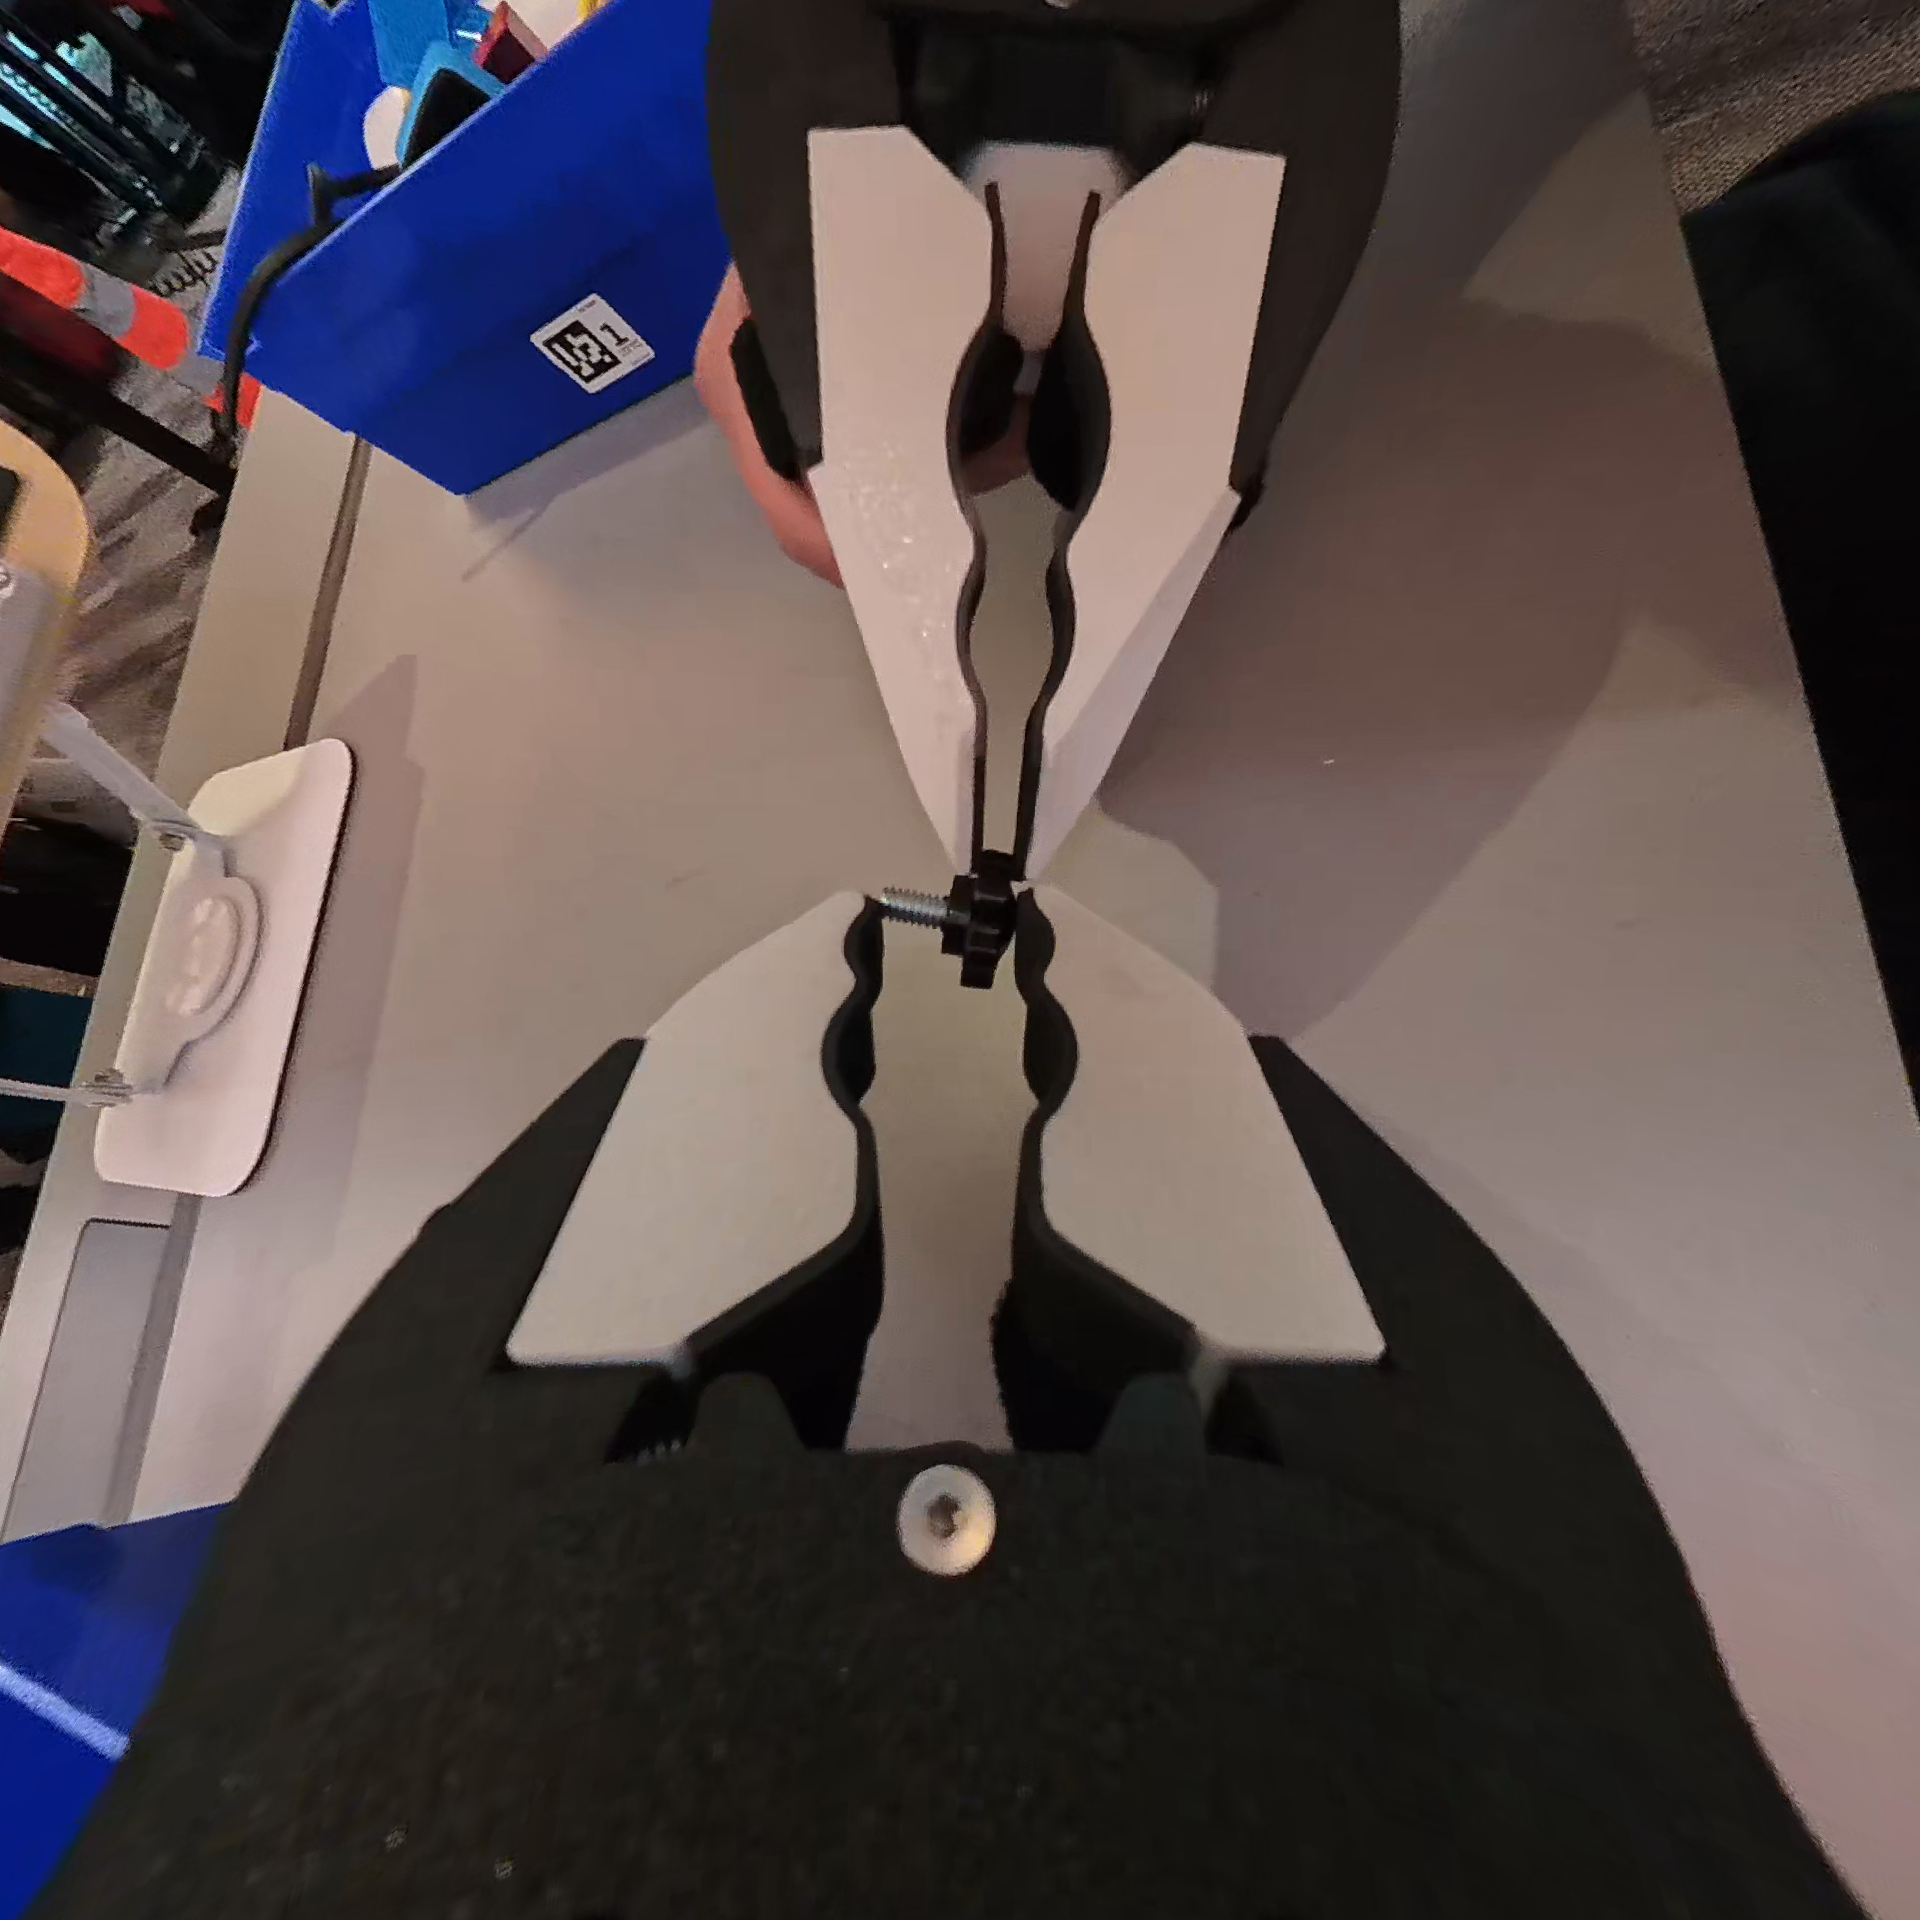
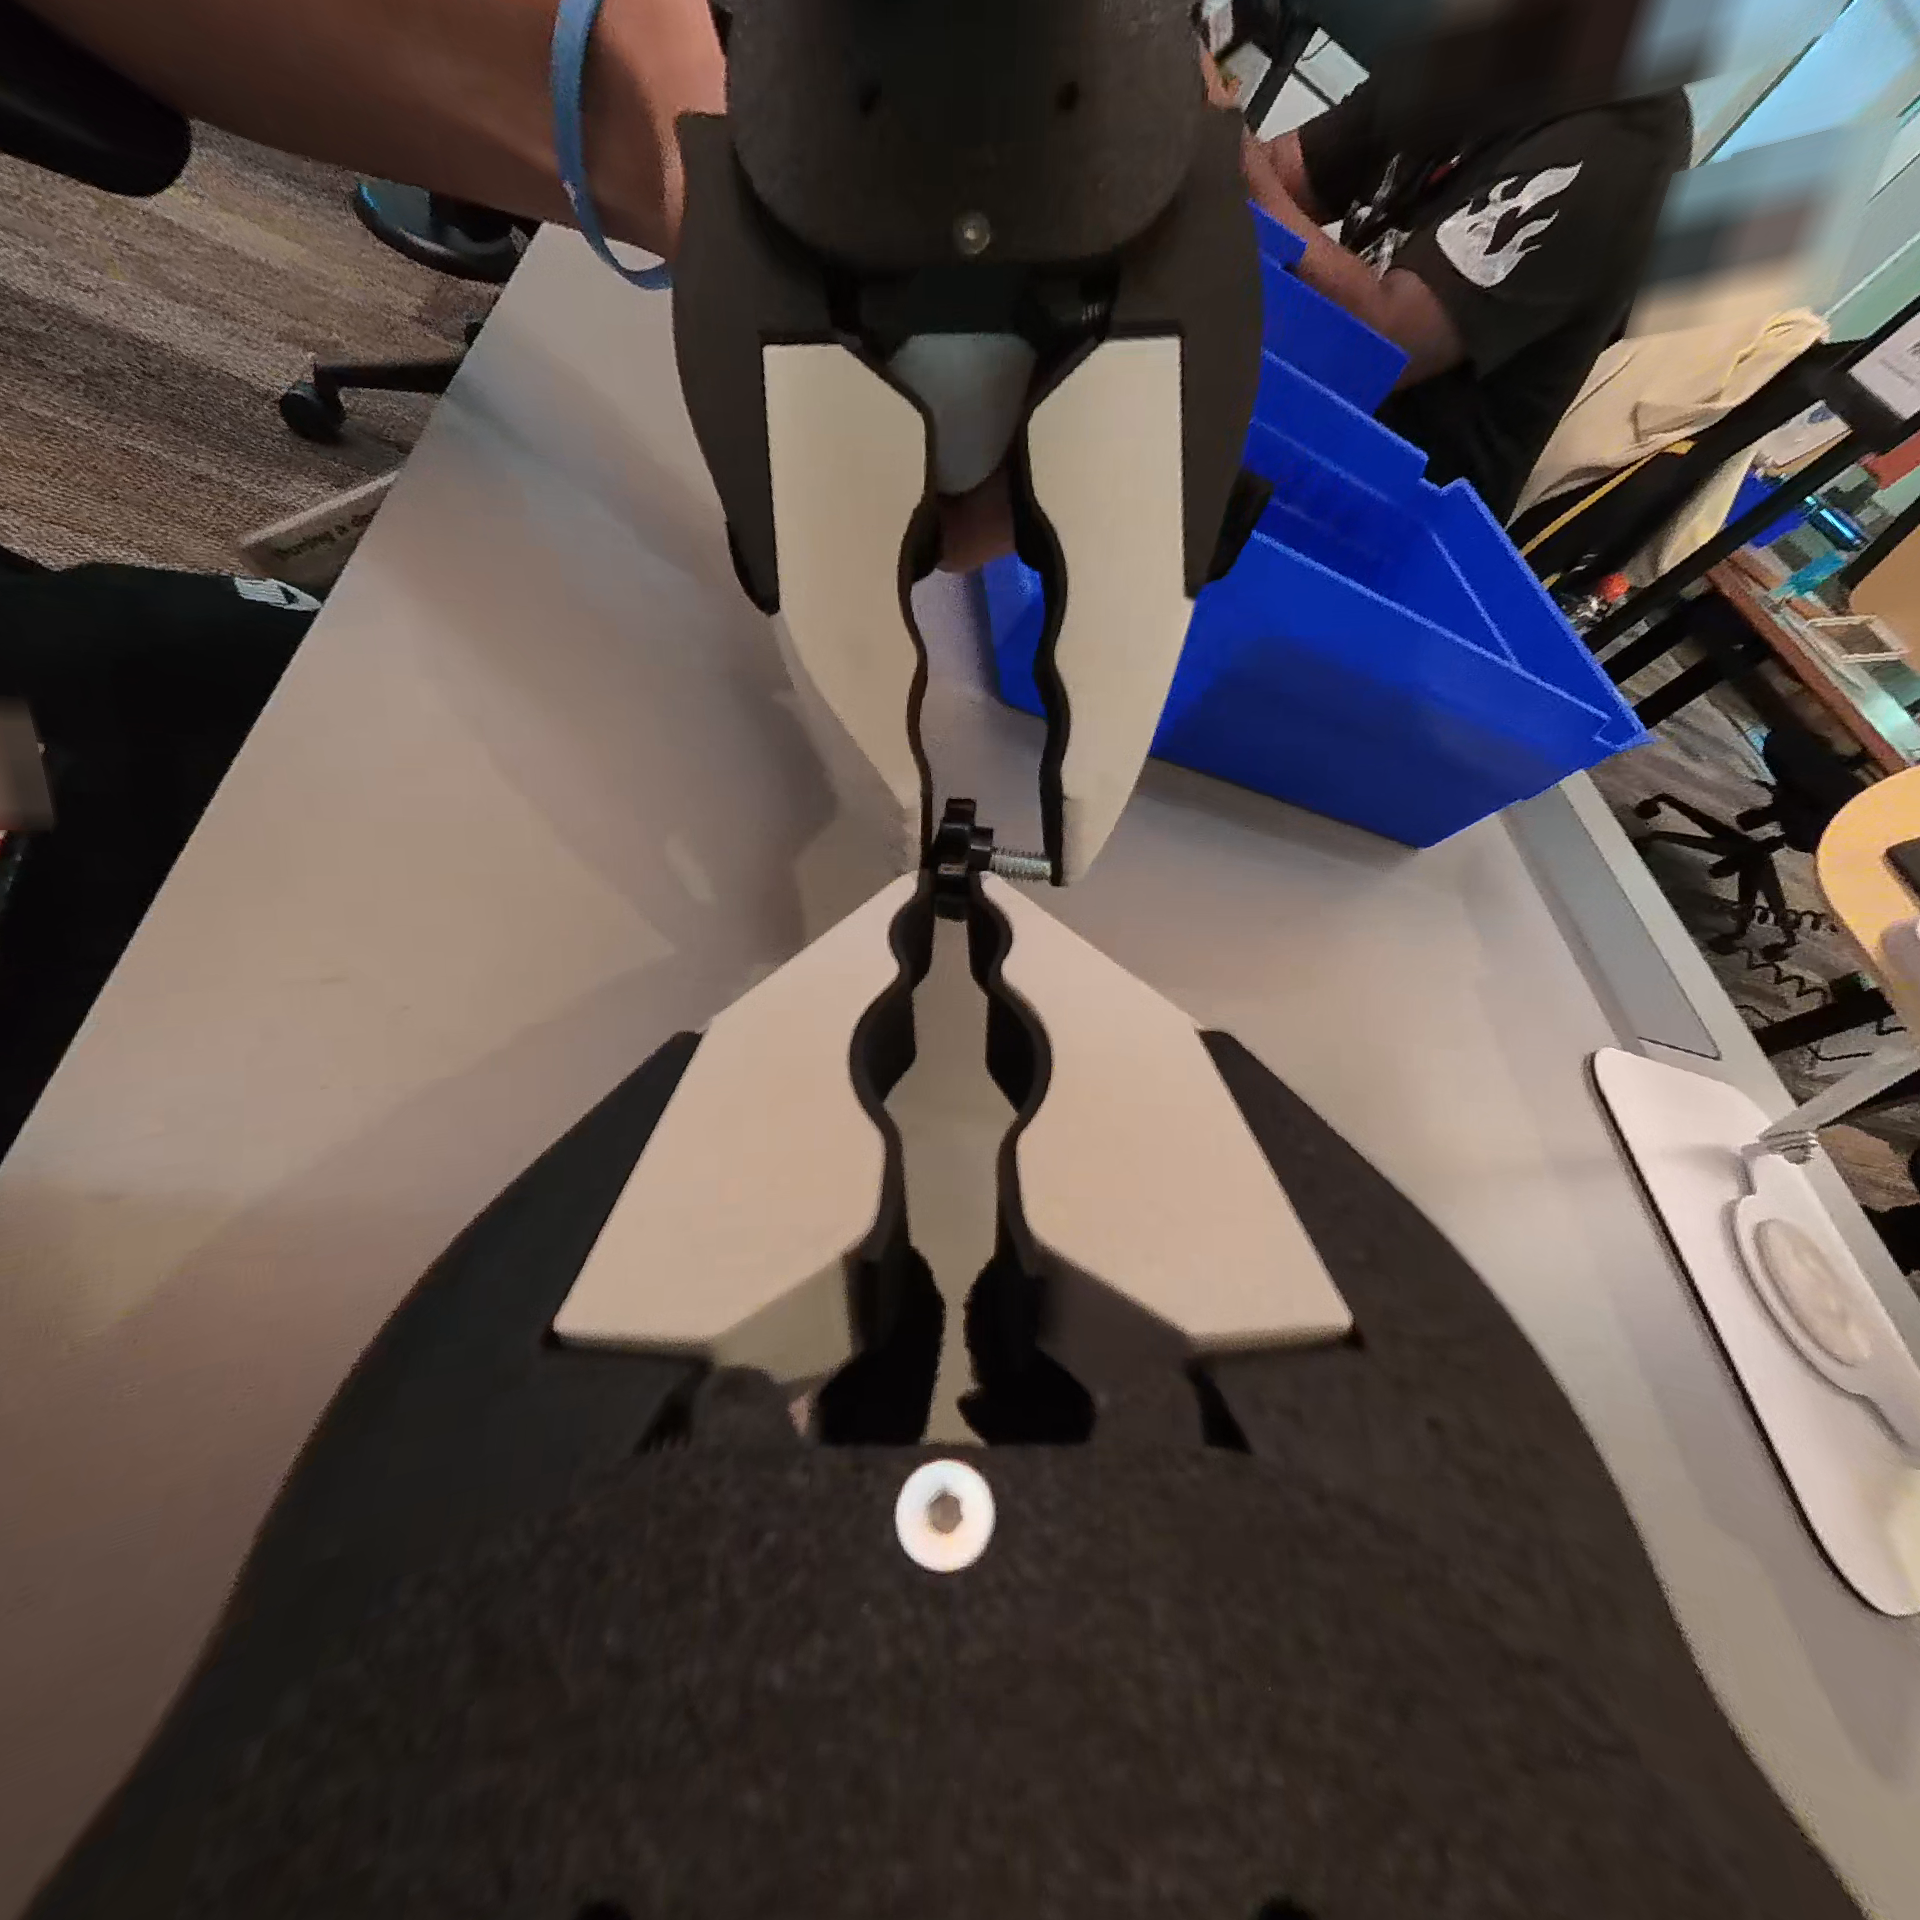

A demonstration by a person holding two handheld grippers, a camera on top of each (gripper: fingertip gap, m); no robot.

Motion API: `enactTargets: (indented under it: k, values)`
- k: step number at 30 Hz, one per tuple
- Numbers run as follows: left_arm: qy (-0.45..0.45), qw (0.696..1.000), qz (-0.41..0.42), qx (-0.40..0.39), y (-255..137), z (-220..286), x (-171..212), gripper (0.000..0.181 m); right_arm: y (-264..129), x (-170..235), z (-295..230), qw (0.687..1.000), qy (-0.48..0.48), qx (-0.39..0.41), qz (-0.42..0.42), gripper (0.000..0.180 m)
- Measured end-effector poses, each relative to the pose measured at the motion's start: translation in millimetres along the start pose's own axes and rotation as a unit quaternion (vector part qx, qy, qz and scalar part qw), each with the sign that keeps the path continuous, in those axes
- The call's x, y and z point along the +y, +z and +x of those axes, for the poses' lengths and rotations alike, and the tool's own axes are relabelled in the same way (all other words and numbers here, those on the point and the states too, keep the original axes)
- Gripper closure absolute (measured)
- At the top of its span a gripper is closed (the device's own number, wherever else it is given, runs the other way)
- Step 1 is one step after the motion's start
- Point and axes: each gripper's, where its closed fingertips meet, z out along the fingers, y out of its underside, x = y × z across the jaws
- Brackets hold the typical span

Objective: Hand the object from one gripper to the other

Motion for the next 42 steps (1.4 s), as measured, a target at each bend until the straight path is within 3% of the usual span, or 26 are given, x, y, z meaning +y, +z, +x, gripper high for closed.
enactTargets:
  k: [4,7,9,11,13,15,18,22,24,33,35,36,38,40,42]
  values:
    - [-0.034,0.999,0.01,0.007,-3.7,-2.4,1.4,0.157,-2.6,-0.8,5.0,1.0,0.028,-0.007,0.004,0.175]
    - [-0.129,0.99,0.034,0.048,-11.8,-7.8,6.3,0.146,-14.3,-4.9,15.8,0.986,0.151,-0.053,0.053,0.175]
    - [-0.218,0.966,0.096,0.103,-20.3,-11.8,-3.9,0.129,-26.7,-16.1,20.8,0.93,0.315,-0.154,0.113,0.174]
    - [-0.266,0.931,0.194,0.159,-34.6,-14.6,-26.3,0.133,-42.9,-29.6,30.5,0.833,0.453,-0.253,0.192,0.175]
    - [-0.261,0.908,0.279,0.17,-47.7,-18.0,-46.8,0.14,-50.0,-32.8,35.6,0.74,0.541,-0.329,0.227,0.175]
    - [-0.236,0.906,0.32,0.144,-52.3,-19.6,-59.8,0.142,-47.2,-33.2,28.1,0.672,0.586,-0.395,0.222,0.175]
    - [-0.19,0.932,0.287,0.112,-40.5,-12.9,-62.6,0.145,-42.7,-39.0,23.0,0.605,0.619,-0.447,0.225,0.175]
    - [-0.153,0.954,0.241,0.09,-30.2,-4.3,-58.3,0.155,-43.4,-42.6,21.6,0.565,0.632,-0.479,0.228,0.175]
    - [-0.138,0.961,0.228,0.074,-29.7,-5.7,-55.6,0.168,-42.7,-43.2,18.5,0.562,0.633,-0.483,0.224,0.175]
    - [-0.16,0.962,0.218,0.05,-24.8,-16.3,-50.8,0.169,-40.6,-35.3,32.5,0.55,0.66,-0.454,0.236,0.173]
    - [-0.196,0.952,0.23,0.049,-26.8,-24.2,-48.2,0.169,-46.1,-33.7,43.0,0.563,0.653,-0.438,0.254,0.166]
    - [-0.228,0.942,0.241,0.051,-28.9,-30.7,-46.0,0.169,-45.7,-29.7,47.0,0.591,0.646,-0.412,0.252,0.166]
    - [-0.314,0.906,0.277,0.057,-35.6,-47.7,-41.6,0.169,-36.5,-14.3,49.4,0.707,0.594,-0.315,0.219,0.166]
    - [-0.402,0.851,0.329,0.077,-42.8,-62.2,-40.6,0.169,-28.5,-7.9,50.2,0.819,0.496,-0.214,0.192,0.162]
    - [-0.456,0.801,0.375,0.1,-45.8,-68.8,-42.7,0.169,-21.2,-11.9,52.6,0.896,0.388,-0.119,0.179,0.152]
